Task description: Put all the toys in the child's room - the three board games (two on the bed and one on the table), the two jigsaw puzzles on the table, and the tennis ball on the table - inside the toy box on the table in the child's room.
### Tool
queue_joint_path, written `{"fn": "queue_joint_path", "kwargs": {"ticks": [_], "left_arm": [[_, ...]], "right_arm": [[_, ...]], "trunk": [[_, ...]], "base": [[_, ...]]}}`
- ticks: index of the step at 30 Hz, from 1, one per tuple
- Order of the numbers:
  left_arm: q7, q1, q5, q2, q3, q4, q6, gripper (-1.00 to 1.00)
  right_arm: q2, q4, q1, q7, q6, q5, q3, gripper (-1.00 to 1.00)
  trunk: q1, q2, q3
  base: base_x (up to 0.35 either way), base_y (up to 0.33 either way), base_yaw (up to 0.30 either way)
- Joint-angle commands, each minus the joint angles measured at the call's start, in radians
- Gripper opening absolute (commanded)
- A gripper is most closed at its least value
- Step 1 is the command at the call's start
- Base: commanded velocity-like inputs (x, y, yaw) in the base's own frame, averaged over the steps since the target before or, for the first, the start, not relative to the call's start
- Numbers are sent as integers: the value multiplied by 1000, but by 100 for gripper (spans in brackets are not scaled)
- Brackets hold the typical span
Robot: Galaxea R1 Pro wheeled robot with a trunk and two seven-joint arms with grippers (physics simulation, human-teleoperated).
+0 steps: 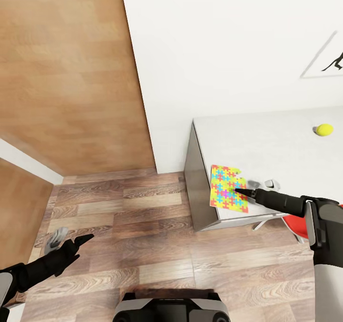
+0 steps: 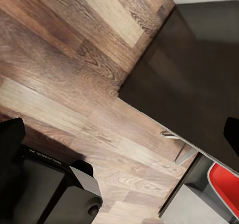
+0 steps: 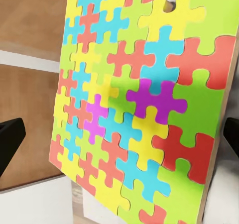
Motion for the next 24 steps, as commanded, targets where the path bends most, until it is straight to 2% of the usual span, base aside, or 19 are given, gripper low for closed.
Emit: {"fn": "queue_joint_path", "kwargs": {"ticks": [1,9,14,24], "left_arm": [[10,-1,11,0,1,-1,4,100],[10,-1,10,-4,1,-1,4,100],[10,-2,10,-5,-1,-1,4,100],[11,-4,9,-5,-27,-1,3,100]], "right_arm": [[0,-1,-1,10,6,9,-2,100],[0,-1,-1,10,6,9,-2,100],[0,-1,-1,10,6,9,-2,100],[-1,-1,-1,10,6,9,-2,100]], "trunk": [[1,-2,-1],[1,-2,-1],[1,-2,-1],[1,-2,-1]], "base": [[0,3,0],[0,7,0],[0,113,0],[0,67,0]]}}
